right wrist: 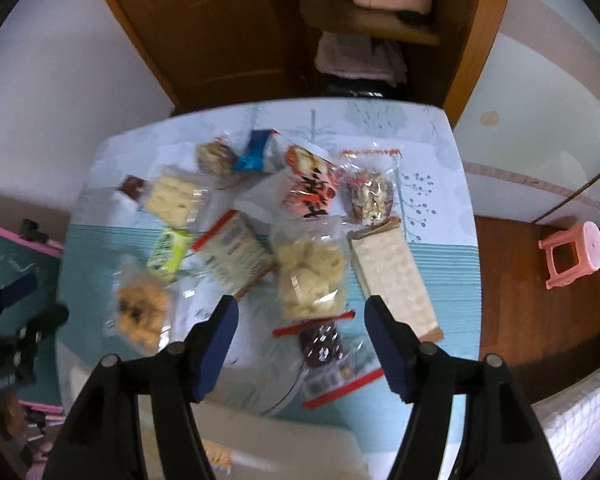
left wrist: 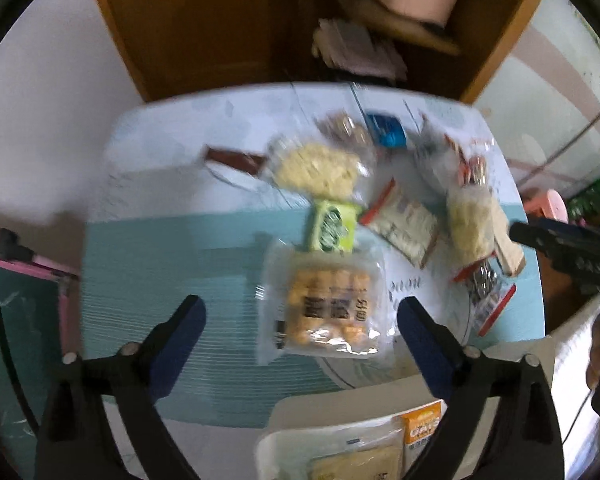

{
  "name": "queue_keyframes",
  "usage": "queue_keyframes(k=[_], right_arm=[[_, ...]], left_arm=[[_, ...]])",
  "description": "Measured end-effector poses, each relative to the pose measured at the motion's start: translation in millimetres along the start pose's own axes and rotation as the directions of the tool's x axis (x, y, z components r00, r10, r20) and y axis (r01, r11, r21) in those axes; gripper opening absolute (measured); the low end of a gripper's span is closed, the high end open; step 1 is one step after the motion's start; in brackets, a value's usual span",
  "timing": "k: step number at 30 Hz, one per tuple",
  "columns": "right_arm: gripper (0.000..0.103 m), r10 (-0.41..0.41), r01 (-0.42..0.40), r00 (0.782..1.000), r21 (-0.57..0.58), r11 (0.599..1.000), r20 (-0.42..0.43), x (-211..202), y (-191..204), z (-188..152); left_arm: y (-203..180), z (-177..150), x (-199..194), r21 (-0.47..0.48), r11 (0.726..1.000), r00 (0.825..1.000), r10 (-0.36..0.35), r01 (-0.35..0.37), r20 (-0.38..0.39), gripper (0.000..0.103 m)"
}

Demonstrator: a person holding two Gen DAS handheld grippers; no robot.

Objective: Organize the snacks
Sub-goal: 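Grasp the clear box of round pastries with the left tool while the right tool grasps the yellow cake bag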

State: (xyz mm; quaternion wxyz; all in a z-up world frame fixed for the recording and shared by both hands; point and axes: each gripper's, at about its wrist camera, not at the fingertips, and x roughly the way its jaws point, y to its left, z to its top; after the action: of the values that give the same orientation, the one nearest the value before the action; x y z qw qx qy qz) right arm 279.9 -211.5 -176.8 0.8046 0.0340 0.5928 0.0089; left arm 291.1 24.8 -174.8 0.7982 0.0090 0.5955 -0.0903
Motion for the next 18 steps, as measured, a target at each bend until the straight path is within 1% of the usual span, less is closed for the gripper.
queue_keyframes(k=[3, 5, 8, 10, 14, 18], right_arm=[[0.066, -0.007, 0.008, 0.999, 0.022, 1.0, -0.047, 30, -5, 6], [0.066, -0.014, 0.016, 0.998, 0.028, 0.999, -0.068, 43, -5, 9], [0.066, -0.025, 0.028, 0.995, 0.036, 0.999, -0.095, 60, -5, 12], [0.066, -0.019, 0.024, 0.994, 0.039, 0.999, -0.109, 67, -4, 14], [0.066, -0.036, 0.04, 0.991, 0.027, 0.999, -0.131, 80, 4, 16], [0.066, -0.063, 0.067, 0.986, 0.018, 0.998, -0.154, 92, 10, 18]], left_arm=[[-8, -2, 27, 0.023, 1.0, 0.998, -0.018, 0.019, -0.058, 0.102], [-14, -3, 43, 0.035, 0.999, 0.997, -0.007, 0.01, -0.082, 0.102], [-17, -4, 65, 0.026, 1.0, 0.992, -0.009, 0.012, -0.123, 0.102], [-17, -4, 76, 0.016, 1.0, 0.99, -0.001, 0.003, -0.14, 0.102], [-17, -5, 96, 0.007, 1.0, 0.985, 0.022, -0.021, -0.172, 0.103], [-21, -4, 106, -0.003, 1.0, 0.983, 0.007, -0.008, -0.181, 0.103]])
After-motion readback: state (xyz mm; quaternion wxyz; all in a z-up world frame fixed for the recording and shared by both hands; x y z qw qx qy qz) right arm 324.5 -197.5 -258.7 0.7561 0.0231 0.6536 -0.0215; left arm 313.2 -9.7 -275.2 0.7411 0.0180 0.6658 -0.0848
